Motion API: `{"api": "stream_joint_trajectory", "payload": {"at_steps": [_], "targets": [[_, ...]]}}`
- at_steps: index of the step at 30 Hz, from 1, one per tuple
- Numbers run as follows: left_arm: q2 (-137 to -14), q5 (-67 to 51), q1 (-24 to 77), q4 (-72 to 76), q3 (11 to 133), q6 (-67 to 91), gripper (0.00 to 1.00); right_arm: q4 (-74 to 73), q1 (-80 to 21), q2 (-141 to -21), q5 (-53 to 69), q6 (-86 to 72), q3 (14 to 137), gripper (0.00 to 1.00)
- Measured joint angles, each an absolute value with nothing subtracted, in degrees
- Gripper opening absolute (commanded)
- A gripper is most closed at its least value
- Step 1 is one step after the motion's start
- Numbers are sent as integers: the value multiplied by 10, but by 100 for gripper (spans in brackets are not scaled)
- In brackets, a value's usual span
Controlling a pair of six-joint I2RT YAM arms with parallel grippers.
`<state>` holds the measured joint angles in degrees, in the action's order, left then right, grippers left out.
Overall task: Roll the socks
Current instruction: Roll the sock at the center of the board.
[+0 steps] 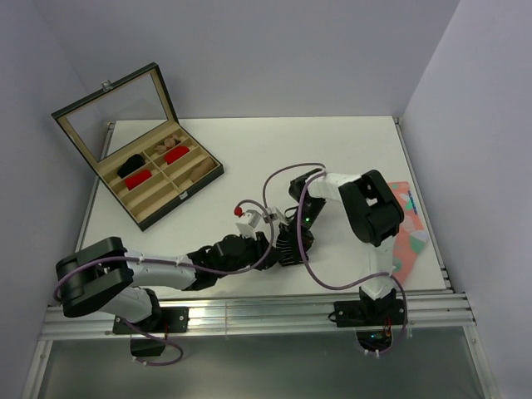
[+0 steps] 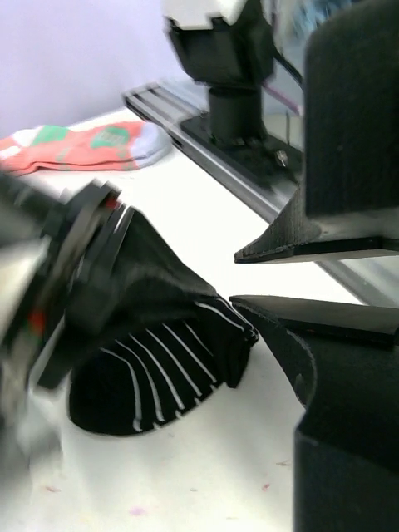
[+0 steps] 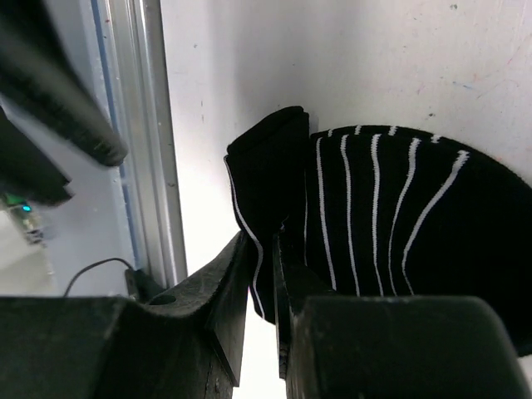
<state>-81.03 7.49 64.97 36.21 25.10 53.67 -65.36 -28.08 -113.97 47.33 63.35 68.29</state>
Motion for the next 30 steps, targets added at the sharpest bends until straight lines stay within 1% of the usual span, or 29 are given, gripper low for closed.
{"api": "stream_joint_trajectory", "payload": {"at_steps": [2, 4, 7, 14, 19, 30], "targets": [[-811, 81, 661, 367, 255, 488, 29, -663, -281, -1151, 475, 627, 692, 22], [-814, 86, 666, 371, 256, 443, 32, -674, -281, -1162, 475, 620, 702, 22], [-827, 83, 667, 371, 260, 382, 32, -695, -281, -1186, 475, 611, 722, 22], [-914, 24, 667, 368, 323, 279, 33, -723, -280, -1217, 479, 593, 745, 22], [-944, -11, 661, 369, 336, 250, 33, -726, -280, -1221, 479, 582, 747, 22], [-967, -83, 616, 370, 345, 227, 33, -726, -280, -1223, 478, 575, 747, 22]]}}
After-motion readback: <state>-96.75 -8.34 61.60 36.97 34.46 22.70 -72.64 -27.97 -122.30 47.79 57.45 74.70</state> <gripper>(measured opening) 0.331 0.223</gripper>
